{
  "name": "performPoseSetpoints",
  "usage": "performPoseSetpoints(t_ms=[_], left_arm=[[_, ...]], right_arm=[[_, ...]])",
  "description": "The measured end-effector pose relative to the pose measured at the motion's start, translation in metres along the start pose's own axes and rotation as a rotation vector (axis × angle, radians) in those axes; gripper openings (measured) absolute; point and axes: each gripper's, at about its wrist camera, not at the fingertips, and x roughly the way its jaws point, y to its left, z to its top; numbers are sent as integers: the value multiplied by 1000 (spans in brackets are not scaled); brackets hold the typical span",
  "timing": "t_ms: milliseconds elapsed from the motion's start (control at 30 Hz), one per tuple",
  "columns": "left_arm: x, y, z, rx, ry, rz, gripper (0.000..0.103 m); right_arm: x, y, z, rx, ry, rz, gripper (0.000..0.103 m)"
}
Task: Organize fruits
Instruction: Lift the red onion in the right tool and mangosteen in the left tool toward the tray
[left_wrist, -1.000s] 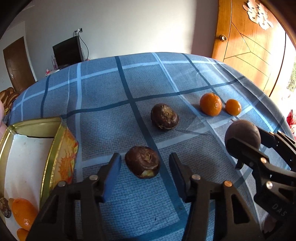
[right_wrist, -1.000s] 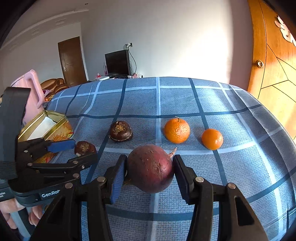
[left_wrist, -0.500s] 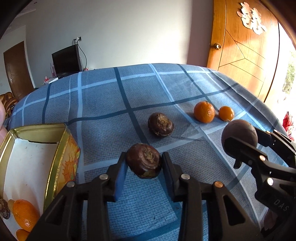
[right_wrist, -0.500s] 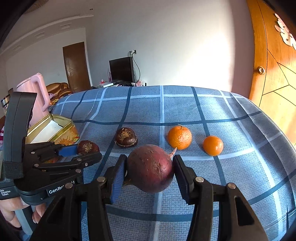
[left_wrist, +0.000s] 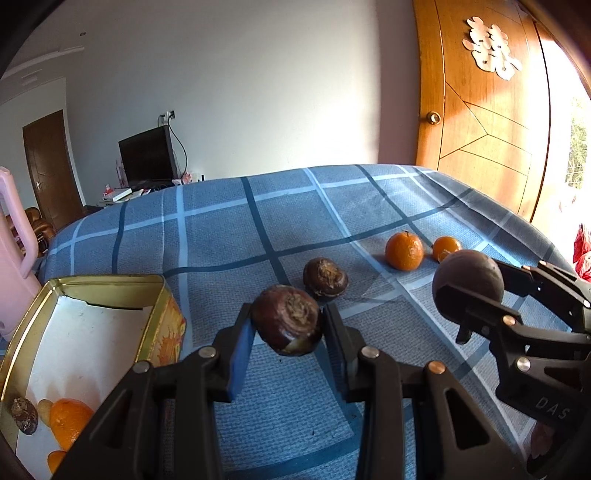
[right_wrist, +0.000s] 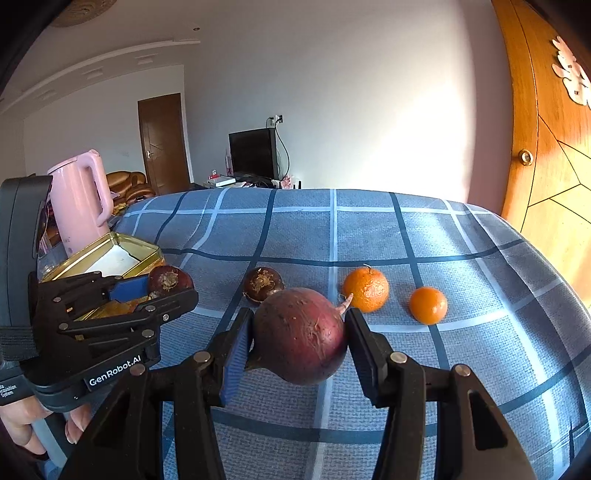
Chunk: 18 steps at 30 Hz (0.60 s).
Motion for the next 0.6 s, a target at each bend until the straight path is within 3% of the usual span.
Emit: performPoseSetpoints(t_ms=[600], left_arm=[[-19,5,-3,-30,-87,6,39]], right_arm=[[-15,4,-1,-28,-85,20,53]])
